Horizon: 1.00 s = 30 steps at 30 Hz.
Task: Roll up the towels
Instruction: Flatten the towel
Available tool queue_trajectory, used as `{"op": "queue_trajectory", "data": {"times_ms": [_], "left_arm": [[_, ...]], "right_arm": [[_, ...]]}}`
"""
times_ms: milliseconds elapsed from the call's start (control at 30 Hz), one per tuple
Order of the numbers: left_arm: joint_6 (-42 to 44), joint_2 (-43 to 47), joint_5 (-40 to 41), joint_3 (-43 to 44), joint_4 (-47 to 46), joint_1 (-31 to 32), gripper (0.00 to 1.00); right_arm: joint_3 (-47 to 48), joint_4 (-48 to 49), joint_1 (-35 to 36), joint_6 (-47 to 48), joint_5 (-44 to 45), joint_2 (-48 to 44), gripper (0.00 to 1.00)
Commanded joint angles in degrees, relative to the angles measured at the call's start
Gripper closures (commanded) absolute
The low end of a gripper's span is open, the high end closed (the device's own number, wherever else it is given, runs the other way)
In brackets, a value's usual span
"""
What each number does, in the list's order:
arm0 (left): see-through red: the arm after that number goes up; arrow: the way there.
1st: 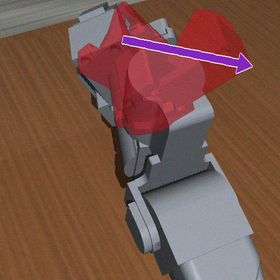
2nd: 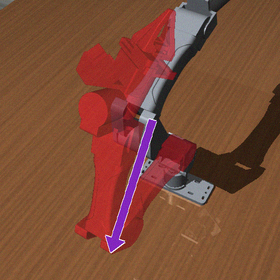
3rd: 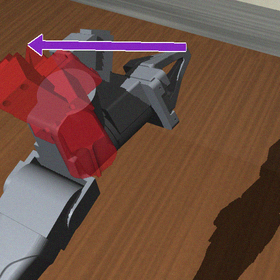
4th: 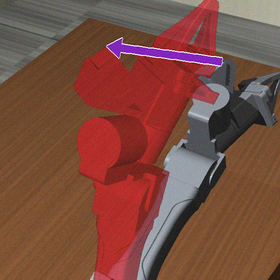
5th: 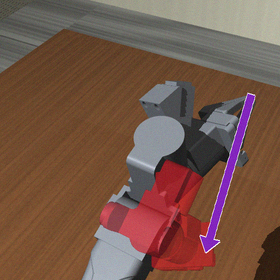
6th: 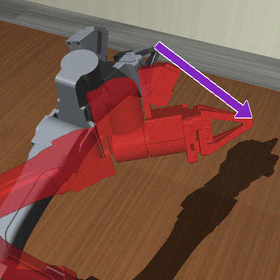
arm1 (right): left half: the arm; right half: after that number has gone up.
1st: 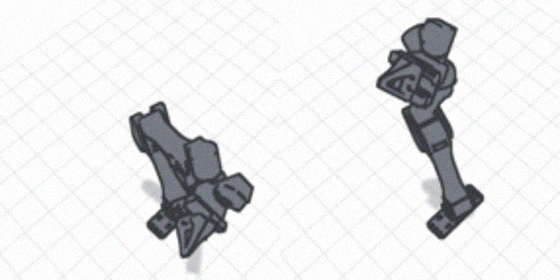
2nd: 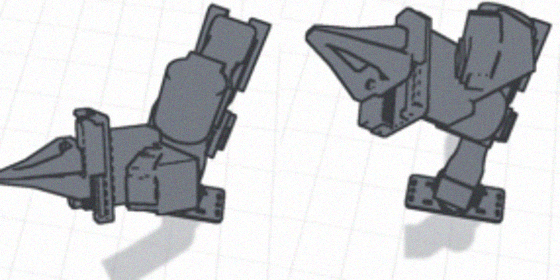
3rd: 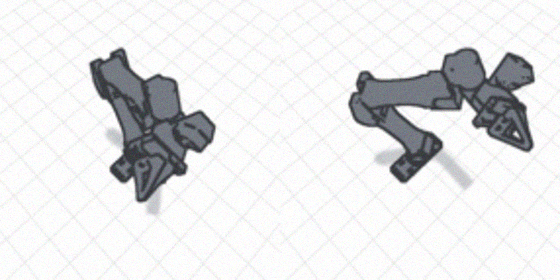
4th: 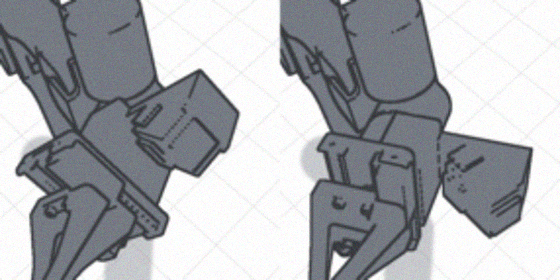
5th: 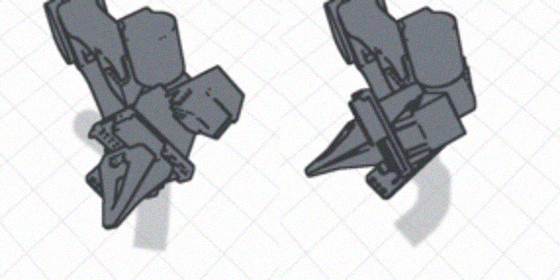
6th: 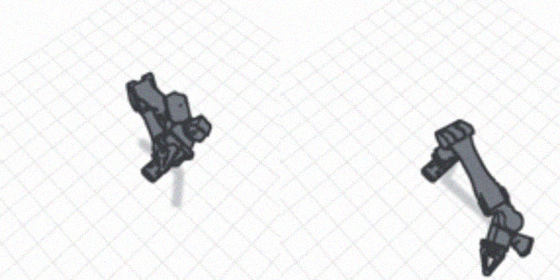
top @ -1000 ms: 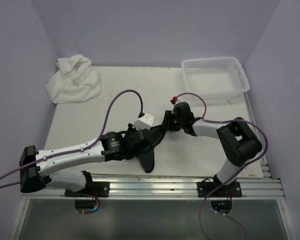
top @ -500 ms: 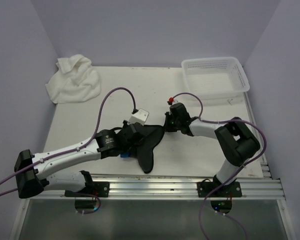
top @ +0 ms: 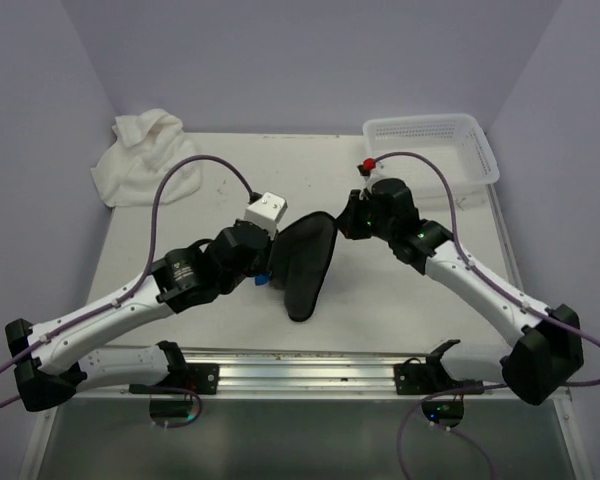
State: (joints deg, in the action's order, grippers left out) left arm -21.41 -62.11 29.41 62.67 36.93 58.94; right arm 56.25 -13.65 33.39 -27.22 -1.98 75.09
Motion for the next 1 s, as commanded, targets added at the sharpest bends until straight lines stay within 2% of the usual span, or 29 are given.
{"op": "queue_trajectory", "data": {"times_ms": [0, 167, 500, 700, 800, 967], "left_arm": [[2.4, 2.7, -4.4, 5.1, -2.2, -0.2, 1.0], [2.9, 5.4, -6.6, 9.0, -1.2, -0.2, 1.0], [-0.5, 14.4, -12.2, 5.2, -1.8, -0.2, 1.0], [-1.6, 16.8, -12.2, 1.9, -1.8, -0.2, 1.0], [-2.9, 15.7, -8.5, -0.3, -1.3, -0.2, 1.0], [-2.5, 12.5, -6.5, -5.1, -7.7, -0.3, 1.0]], "right_arm": [[6.6, -7.4, 0.4, 2.3, 0.9, -7.0, 1.0], [12.4, -17.1, 0.5, 4.4, 1.0, -14.0, 1.0], [14.6, -29.5, 0.5, 7.2, 2.6, -24.5, 1.0], [14.2, -32.8, 0.5, 6.6, 2.4, -27.7, 1.0], [12.2, -32.1, 0.5, 6.5, 4.4, -28.0, 1.0], [8.2, -28.5, 0.5, 8.1, 8.9, -24.4, 1.0]]}}
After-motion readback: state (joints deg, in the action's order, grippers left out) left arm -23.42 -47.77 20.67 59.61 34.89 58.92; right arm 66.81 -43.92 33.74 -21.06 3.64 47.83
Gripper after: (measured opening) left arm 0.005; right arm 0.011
